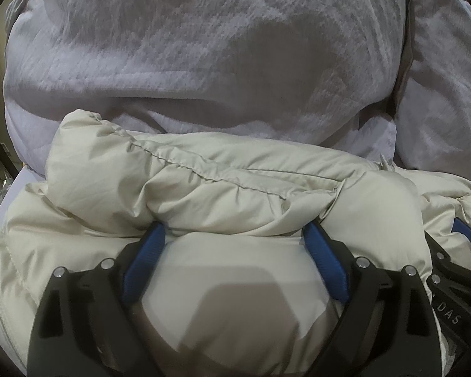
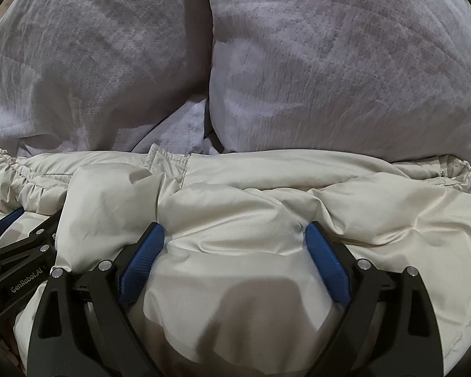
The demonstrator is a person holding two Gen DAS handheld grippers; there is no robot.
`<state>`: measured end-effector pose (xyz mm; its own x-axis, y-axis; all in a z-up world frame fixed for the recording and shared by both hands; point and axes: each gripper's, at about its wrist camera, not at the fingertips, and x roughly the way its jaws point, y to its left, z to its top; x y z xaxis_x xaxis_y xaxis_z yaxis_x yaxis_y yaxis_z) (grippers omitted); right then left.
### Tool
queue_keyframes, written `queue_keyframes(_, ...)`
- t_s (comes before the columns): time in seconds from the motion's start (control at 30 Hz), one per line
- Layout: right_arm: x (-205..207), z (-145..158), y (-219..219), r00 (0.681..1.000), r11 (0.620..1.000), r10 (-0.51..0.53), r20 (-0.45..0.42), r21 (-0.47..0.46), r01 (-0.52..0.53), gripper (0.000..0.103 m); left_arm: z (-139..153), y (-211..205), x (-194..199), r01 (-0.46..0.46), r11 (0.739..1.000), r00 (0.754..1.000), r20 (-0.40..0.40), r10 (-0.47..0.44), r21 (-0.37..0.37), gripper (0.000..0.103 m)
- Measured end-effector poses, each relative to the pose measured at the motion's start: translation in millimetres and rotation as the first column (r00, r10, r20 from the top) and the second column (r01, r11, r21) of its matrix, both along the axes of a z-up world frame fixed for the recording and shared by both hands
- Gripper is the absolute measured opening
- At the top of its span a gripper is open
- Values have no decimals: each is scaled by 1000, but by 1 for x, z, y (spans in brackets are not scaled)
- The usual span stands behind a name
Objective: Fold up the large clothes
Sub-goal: 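Grasp the folded edge of the beige jacket with both grippers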
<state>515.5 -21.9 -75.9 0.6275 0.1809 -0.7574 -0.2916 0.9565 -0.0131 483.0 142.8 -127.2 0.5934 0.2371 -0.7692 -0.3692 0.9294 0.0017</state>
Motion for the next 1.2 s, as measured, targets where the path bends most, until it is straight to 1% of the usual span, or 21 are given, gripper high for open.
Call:
queue_keyframes(0.17, -1, -2, -5, 1000, 1000, 4, -19, 27, -4, 94, -1, -4, 4, 3, 1000, 1000, -4, -3, -10, 91)
queue_keyframes(0.2, 3, 2, -12, 1000, 999, 5, -25, 35, -4, 94, 0, -3, 3, 4, 1000, 1000, -7, -4, -14, 91)
queue_keyframes(0.27, -2, 14, -25, 1000, 999, 4, -30, 45, -2, 94, 6, 0, -2, 9, 1000, 1000, -19, -9, -21, 91)
queue_keyframes(0.33, -6, 25, -33, 1000, 999, 0, -16, 37, 1, 94, 12, 4, -9, 11, 1000, 1000, -17, -12, -21, 91)
queue_keyframes(0.47, -23, 52, -60, 998, 1000, -29, 58, 2, 29, 94, 24, 11, -30, 15, 1000, 1000, -1, -15, -4, 91)
queue_keyframes(0.5, -26, 58, -70, 996, 999, -48, 76, -10, 49, 94, 27, 14, -36, 14, 1000, 1000, 6, -14, 2, 91)
queue_keyframes(0.6, -30, 65, -97, 989, 993, -112, 93, -31, 115, 94, 32, 24, -49, 1, 1000, 1000, 18, -2, 29, 91)
queue_keyframes(0.63, -31, 65, -104, 986, 990, -134, 94, -38, 138, 94, 33, 28, -54, -14, 999, 1000, 19, 13, 49, 91)
queue_keyframes(0.7, -31, 63, -122, 978, 980, -187, 93, -55, 192, 94, 32, 38, -60, -37, 997, 999, 15, 36, 62, 91)
queue_keyframes(0.8, -24, 56, -136, 970, 969, -231, 80, -75, 237, 94, 21, 58, -64, -89, 994, 996, -5, 89, 65, 91)
queue_keyframes(0.93, -21, 39, -138, 968, 963, -241, 66, -110, 247, 94, 9, 72, -61, -109, 992, 994, -24, 111, 65, 91)
queue_keyframes(1.0, -20, 24, -137, 968, 961, -241, 72, -122, 248, 94, 3, 74, -60, -109, 991, 993, -31, 112, 79, 91)
queue_keyframes(1.1, -17, 10, -134, 968, 961, -239, 76, -127, 247, 95, -6, 83, -59, -112, 989, 993, -36, 115, 92, 91)
queue_keyframes(1.13, -16, 6, -136, 968, 961, -239, 75, -125, 247, 95, -11, 84, -54, -113, 989, 992, -37, 117, 92, 91)
queue_keyframes(1.2, -13, 0, -138, 968, 961, -239, 75, -124, 247, 96, -11, 87, -48, -119, 989, 992, -38, 122, 87, 91)
